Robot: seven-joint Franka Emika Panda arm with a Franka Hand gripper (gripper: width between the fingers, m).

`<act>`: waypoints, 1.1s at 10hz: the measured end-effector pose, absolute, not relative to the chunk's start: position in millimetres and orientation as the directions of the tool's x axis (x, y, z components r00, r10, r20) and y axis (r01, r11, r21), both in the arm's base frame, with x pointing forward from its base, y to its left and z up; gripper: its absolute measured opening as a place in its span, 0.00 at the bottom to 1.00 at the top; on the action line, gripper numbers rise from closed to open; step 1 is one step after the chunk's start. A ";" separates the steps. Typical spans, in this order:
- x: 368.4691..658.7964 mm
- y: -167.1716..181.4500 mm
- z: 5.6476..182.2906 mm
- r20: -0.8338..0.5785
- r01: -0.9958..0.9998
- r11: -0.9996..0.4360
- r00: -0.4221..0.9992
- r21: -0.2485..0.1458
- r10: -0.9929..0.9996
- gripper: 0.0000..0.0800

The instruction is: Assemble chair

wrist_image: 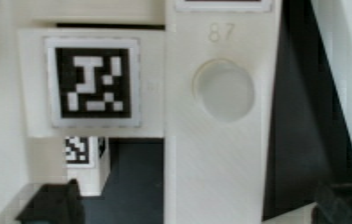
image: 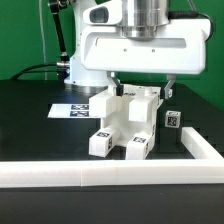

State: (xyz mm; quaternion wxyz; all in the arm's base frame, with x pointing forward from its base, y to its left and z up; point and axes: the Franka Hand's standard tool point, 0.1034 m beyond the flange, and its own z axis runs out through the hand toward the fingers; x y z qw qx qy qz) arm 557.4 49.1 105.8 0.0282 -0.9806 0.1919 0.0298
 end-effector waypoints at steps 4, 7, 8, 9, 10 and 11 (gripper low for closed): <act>552.4 57.1 120.6 -0.069 -0.400 -0.915 0.915 -0.055 -0.397 0.81; 552.0 55.6 118.6 -0.070 -0.400 -0.915 0.916 -0.053 -0.396 0.81; 550.1 52.5 115.3 -0.064 -0.392 -0.918 0.919 -0.054 -0.388 0.81; 544.2 48.6 113.0 -0.068 -0.395 -0.917 0.918 -0.051 -0.391 0.81; 538.1 50.5 112.7 -0.075 -0.401 -0.915 0.915 -0.050 -0.397 0.81; 532.5 57.1 114.2 -0.080 -0.410 -0.911 0.911 -0.050 -0.405 0.81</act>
Offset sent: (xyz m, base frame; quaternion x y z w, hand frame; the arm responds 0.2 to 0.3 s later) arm -0.0180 0.0092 0.0112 -0.0225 -0.0043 0.0546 0.9982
